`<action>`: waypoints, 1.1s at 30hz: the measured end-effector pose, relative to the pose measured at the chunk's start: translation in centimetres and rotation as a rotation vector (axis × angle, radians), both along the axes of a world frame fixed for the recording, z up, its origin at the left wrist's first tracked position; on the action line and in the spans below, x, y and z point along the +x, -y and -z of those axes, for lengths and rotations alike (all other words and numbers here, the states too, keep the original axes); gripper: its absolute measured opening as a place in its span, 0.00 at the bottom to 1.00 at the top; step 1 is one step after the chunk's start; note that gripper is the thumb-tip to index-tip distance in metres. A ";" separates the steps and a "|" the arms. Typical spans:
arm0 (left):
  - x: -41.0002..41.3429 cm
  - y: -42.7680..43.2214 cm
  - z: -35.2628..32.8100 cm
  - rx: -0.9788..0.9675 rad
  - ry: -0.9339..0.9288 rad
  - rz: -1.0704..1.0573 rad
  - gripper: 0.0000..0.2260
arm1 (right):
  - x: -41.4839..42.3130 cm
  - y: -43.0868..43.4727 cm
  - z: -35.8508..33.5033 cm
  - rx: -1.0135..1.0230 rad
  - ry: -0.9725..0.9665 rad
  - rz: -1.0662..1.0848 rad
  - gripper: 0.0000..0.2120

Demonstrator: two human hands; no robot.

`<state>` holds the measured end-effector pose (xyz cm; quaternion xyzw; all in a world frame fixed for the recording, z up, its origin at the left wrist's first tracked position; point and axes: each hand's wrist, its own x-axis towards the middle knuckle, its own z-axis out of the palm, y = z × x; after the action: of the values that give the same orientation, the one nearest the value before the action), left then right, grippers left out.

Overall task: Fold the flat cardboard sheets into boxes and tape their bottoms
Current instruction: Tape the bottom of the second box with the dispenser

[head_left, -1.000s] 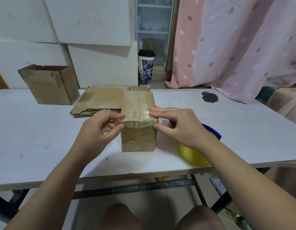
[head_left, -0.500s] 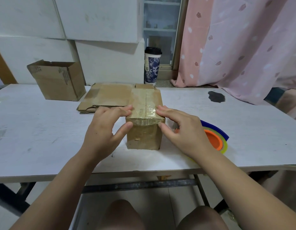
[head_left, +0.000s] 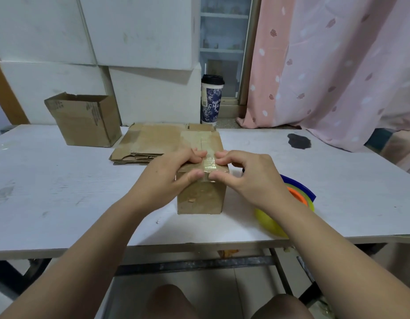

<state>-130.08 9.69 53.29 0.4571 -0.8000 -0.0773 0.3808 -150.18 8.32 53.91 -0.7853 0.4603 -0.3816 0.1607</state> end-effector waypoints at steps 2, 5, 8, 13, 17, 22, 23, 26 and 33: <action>0.2 0.0 0.2 -0.016 0.015 -0.007 0.16 | -0.1 0.0 -0.1 -0.026 -0.022 -0.017 0.16; 0.5 0.1 0.3 -0.046 0.076 -0.014 0.20 | -0.8 0.1 -0.3 -0.015 -0.043 -0.083 0.15; 0.6 0.2 0.3 -0.085 0.149 -0.011 0.22 | -1.1 0.0 -0.1 -0.059 -0.090 -0.104 0.13; 0.1 0.0 0.3 -0.129 0.162 -0.033 0.18 | -0.6 -0.3 0.5 -0.129 -0.136 -0.047 0.12; 0.4 -0.4 0.2 -0.018 0.088 0.045 0.23 | -0.8 -0.6 0.6 -0.122 -0.094 -0.067 0.14; 0.7 -0.4 0.6 0.044 0.030 0.077 0.20 | -0.6 -0.4 0.7 -0.102 -0.050 -0.060 0.13; 0.6 -0.4 0.6 0.043 0.038 0.068 0.20 | -0.5 -0.4 0.8 -0.110 -0.056 -0.049 0.13; 0.8 -0.5 0.0 0.107 0.041 0.085 0.20 | -0.4 -0.5 0.9 -0.112 -0.070 -0.040 0.12; 1.0 -0.5 -0.1 0.120 0.035 0.074 0.19 | -0.8 -0.3 1.1 -0.048 0.033 -0.084 0.11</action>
<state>-129.04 10.17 53.37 0.4503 -0.8170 -0.1310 0.3354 -150.98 8.59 52.85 -0.8012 0.4150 -0.3981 0.1654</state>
